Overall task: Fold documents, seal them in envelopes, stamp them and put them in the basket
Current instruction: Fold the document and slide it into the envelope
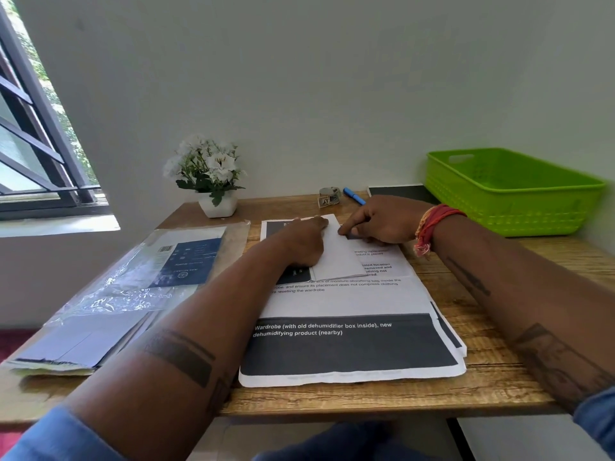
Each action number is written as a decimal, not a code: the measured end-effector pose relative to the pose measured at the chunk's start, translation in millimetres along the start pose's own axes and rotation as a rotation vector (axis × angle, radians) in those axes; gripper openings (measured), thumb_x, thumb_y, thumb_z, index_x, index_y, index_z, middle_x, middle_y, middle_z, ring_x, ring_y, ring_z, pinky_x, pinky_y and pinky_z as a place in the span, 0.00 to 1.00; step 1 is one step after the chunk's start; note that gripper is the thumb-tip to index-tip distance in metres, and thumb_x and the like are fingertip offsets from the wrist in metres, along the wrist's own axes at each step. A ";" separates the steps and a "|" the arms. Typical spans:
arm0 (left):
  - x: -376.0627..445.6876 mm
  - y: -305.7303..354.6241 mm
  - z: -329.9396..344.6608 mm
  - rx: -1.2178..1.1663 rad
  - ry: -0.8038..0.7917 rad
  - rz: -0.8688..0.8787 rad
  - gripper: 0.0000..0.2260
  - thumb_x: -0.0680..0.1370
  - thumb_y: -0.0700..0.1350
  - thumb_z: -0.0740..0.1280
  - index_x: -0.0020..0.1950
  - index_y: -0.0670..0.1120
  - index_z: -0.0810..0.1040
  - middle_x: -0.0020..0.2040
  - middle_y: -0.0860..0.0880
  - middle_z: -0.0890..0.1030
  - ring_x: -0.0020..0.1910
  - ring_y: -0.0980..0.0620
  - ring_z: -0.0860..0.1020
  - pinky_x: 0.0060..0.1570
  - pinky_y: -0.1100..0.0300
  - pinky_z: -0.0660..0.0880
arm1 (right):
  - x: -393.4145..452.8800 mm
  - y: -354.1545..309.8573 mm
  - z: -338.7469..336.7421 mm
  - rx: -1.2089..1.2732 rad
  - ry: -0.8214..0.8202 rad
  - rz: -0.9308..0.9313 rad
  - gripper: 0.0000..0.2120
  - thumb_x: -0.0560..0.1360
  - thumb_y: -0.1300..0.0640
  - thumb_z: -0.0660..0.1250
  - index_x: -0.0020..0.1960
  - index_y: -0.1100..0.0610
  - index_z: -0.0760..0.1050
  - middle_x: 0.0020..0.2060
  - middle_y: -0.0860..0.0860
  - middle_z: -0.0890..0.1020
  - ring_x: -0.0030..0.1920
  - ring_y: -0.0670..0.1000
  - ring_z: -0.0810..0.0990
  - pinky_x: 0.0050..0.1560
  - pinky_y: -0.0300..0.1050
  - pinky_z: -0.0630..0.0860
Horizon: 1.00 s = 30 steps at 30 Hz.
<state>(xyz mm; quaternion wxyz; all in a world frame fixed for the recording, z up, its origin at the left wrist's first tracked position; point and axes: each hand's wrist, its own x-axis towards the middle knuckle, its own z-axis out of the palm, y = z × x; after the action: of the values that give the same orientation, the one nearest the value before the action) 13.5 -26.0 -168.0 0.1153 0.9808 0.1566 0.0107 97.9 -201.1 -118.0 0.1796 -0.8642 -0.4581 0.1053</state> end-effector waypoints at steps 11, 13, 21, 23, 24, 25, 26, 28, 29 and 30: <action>-0.5 0.0 1.2 0.015 0.007 0.006 0.23 0.83 0.41 0.54 0.80 0.49 0.60 0.74 0.38 0.69 0.74 0.38 0.65 0.72 0.46 0.65 | 19.7 -17.2 7.5 -0.376 -0.032 0.048 0.26 0.80 0.65 0.56 0.75 0.47 0.69 0.76 0.51 0.67 0.73 0.56 0.68 0.72 0.45 0.64; 0.0 -0.2 1.5 0.013 0.011 0.010 0.23 0.83 0.40 0.54 0.79 0.48 0.61 0.73 0.39 0.70 0.73 0.38 0.67 0.71 0.47 0.66 | 23.2 -18.0 6.5 -0.395 -0.030 0.054 0.26 0.81 0.65 0.55 0.75 0.48 0.68 0.76 0.51 0.66 0.73 0.56 0.68 0.71 0.45 0.64; 3.0 -3.5 3.4 0.016 0.023 0.002 0.24 0.82 0.41 0.55 0.79 0.49 0.61 0.73 0.37 0.70 0.73 0.36 0.67 0.71 0.46 0.66 | 54.8 -11.7 14.7 -0.511 0.037 0.032 0.16 0.79 0.58 0.59 0.63 0.56 0.79 0.56 0.56 0.82 0.54 0.57 0.80 0.51 0.45 0.75; 2.8 -3.4 3.3 0.017 0.017 0.007 0.25 0.82 0.40 0.55 0.79 0.49 0.61 0.73 0.37 0.70 0.73 0.36 0.66 0.71 0.46 0.66 | 61.6 -10.2 17.2 -0.490 0.084 0.042 0.13 0.79 0.58 0.60 0.59 0.58 0.80 0.50 0.54 0.82 0.49 0.56 0.80 0.45 0.44 0.72; 2.7 -2.8 3.4 0.018 0.020 0.013 0.24 0.82 0.40 0.55 0.79 0.48 0.61 0.73 0.37 0.70 0.73 0.36 0.66 0.72 0.46 0.65 | 64.1 -9.3 17.6 -0.472 0.102 0.045 0.12 0.79 0.59 0.60 0.56 0.59 0.80 0.49 0.55 0.82 0.48 0.56 0.79 0.44 0.44 0.71; 2.3 -2.1 3.3 0.021 0.027 0.019 0.24 0.82 0.40 0.55 0.79 0.48 0.61 0.72 0.38 0.70 0.73 0.37 0.66 0.71 0.47 0.65 | 67.0 -7.7 18.0 -0.450 0.130 0.040 0.10 0.79 0.59 0.60 0.52 0.57 0.80 0.48 0.55 0.82 0.47 0.56 0.78 0.45 0.44 0.71; 1.9 -1.4 3.3 0.024 0.038 0.027 0.23 0.82 0.39 0.55 0.79 0.48 0.62 0.72 0.38 0.71 0.72 0.37 0.68 0.71 0.47 0.66 | 69.0 -6.0 18.4 -0.431 0.157 0.035 0.08 0.79 0.57 0.60 0.47 0.55 0.77 0.46 0.54 0.81 0.46 0.56 0.77 0.45 0.45 0.72; 0.2 -0.2 3.2 0.022 0.055 0.040 0.22 0.82 0.39 0.55 0.77 0.46 0.64 0.70 0.39 0.73 0.70 0.37 0.70 0.69 0.48 0.67 | 74.2 -0.6 21.1 -0.386 0.219 0.015 0.09 0.79 0.50 0.61 0.44 0.53 0.76 0.45 0.53 0.81 0.45 0.55 0.77 0.46 0.47 0.75; -0.3 -0.1 3.3 0.023 0.057 0.046 0.22 0.82 0.39 0.55 0.77 0.46 0.65 0.70 0.40 0.73 0.69 0.36 0.70 0.69 0.48 0.67 | 76.2 2.6 22.8 -0.360 0.244 0.016 0.12 0.78 0.47 0.62 0.46 0.53 0.79 0.47 0.53 0.82 0.46 0.55 0.79 0.48 0.49 0.77; 0.5 -0.6 3.4 0.024 0.059 0.050 0.22 0.82 0.39 0.55 0.77 0.46 0.65 0.69 0.40 0.73 0.69 0.36 0.70 0.69 0.48 0.67 | 76.8 4.6 24.0 -0.332 0.256 0.022 0.13 0.77 0.44 0.63 0.49 0.52 0.81 0.49 0.53 0.83 0.48 0.55 0.80 0.50 0.50 0.78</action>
<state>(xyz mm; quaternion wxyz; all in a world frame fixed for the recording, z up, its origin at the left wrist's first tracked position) 14.0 -26.0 -171.5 0.0986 0.9851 0.1353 0.0405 135.9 -134.7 -143.2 0.0903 -0.8931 -0.4333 -0.0805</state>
